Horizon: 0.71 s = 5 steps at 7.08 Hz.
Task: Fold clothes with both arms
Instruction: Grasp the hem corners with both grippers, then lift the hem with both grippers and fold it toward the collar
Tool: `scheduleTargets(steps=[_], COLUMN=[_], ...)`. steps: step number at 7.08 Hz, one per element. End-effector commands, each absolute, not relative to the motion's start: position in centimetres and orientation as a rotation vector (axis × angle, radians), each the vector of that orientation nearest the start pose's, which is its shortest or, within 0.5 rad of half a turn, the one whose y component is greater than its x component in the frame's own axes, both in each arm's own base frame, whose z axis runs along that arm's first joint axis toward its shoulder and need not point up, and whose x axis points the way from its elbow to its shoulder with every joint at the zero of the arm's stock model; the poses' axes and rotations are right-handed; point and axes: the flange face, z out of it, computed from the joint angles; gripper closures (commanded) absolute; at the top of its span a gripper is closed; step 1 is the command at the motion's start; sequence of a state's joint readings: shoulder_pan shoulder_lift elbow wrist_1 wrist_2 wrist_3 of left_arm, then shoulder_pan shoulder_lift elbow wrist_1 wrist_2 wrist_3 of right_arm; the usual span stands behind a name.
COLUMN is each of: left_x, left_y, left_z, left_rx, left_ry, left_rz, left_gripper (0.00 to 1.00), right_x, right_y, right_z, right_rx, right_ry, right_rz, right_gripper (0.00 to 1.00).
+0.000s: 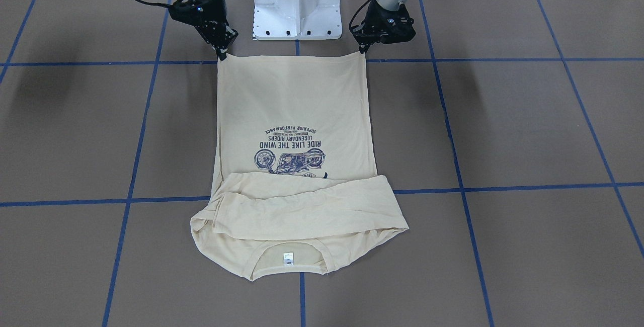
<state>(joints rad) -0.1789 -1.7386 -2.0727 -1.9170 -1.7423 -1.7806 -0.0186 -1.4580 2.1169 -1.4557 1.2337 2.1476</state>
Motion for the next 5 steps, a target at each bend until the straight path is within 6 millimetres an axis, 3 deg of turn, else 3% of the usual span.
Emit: scheduleTargets(steps=[1, 2, 4, 5], left_x=[46.2, 44.9, 43.1, 41.7], left_y=[-18.3, -17.6, -17.0, -16.9], left_z=[26.8, 25.5, 23.7, 22.4], left_rx=[-0.245, -0.275, -0.307, -0.349], left_ry=[1.082, 1.107, 1.100, 1.124], left_rz=[-0.289, -0.309, -0.295, -0.352], left_gripper=[1.00, 1.00, 1.00, 1.00], right_x=[-47.5, -44.7, -42.3, -41.4], right_y=[-15.5, -14.9, -13.8, -13.4], right_z=[32.8, 31.7, 29.1, 28.8], right_rx=[0.045, 0.008, -0.066, -0.086], right_ry=[-0.869, -0.892, -0.940, -0.932], right_rz=[0.649, 0.634, 0.632, 0.626], right_gripper=[1.00, 1.00, 1.00, 1.00])
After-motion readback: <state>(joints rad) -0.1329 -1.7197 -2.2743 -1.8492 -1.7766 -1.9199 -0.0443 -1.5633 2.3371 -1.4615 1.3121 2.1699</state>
